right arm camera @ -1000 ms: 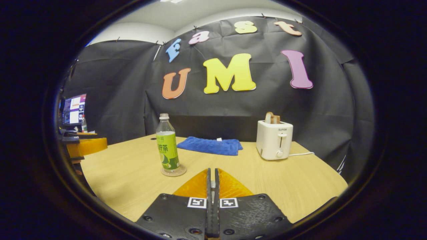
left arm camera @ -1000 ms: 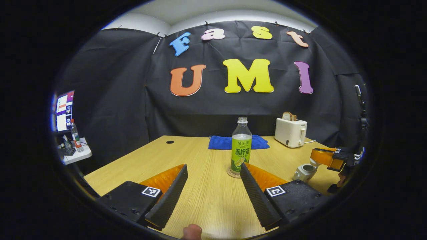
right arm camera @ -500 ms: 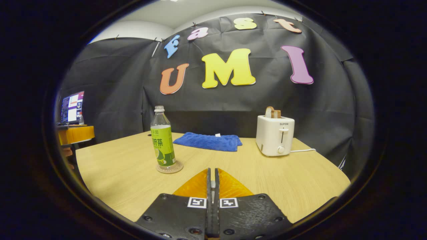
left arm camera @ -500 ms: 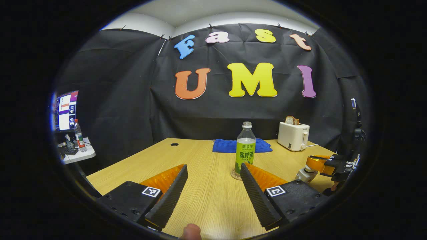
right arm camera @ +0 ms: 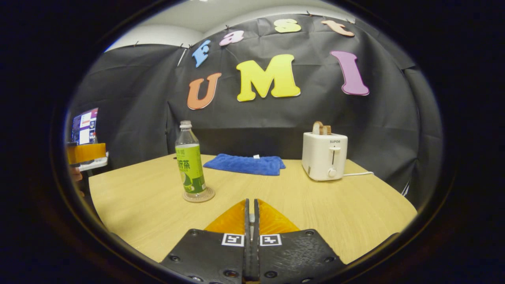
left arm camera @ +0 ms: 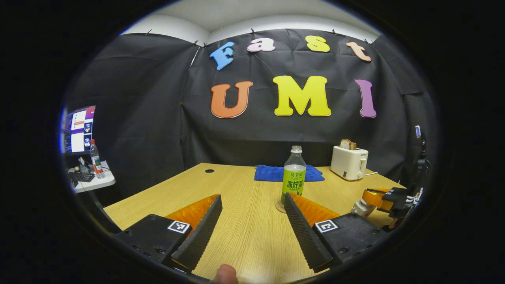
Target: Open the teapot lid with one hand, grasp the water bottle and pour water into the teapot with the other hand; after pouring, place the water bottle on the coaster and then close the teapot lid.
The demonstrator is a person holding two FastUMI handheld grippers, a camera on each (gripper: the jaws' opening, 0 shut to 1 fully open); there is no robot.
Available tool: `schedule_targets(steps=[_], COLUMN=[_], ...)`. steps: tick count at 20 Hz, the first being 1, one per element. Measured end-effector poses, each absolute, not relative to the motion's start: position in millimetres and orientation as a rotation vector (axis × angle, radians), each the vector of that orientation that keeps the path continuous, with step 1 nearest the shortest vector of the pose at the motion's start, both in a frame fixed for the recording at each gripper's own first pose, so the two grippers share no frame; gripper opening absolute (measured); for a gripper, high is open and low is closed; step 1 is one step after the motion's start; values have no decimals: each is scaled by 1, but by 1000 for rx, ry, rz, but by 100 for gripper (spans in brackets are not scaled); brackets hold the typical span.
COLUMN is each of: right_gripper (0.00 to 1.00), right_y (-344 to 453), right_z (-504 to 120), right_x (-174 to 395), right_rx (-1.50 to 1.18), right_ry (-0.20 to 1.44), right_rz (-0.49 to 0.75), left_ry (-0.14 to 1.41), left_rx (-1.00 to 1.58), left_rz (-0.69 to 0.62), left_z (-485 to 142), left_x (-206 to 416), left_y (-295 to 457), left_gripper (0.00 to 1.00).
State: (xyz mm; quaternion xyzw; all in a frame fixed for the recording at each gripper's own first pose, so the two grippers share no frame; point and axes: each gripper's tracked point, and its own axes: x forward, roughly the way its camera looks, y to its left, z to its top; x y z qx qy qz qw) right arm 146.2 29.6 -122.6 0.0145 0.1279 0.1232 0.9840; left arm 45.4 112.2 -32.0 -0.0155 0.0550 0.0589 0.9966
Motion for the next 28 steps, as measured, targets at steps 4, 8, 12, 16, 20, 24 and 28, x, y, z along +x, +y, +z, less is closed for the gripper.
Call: schedule_targets(steps=[4,8,12,16,20,24,28], right_gripper=[0,0,5,21,71,96,97], right_y=[30,31,30,21,6,-12,-19], right_z=[-123,-124,-122,-104,-75,-39,-10], right_x=[146,146,143,138,117,86,46], right_rx=[23,6,5,13,17,-12,-20], right_ry=[257,262,267,232,175,92,37], right_rz=[241,228,218,189,144,88,51], left_ry=[110,112,116,104,48,32,24], left_rx=[-27,-27,-27,-26,7,-19,-84], left_rz=[116,113,107,89,94,23,-22], left_z=[-29,-29,-29,-25,-19,-17,-14], left_x=[45,44,43,40,40,32,21], left_y=[111,109,106,98,92,55,33], left_gripper=[99,99,99,99,99,99,98])
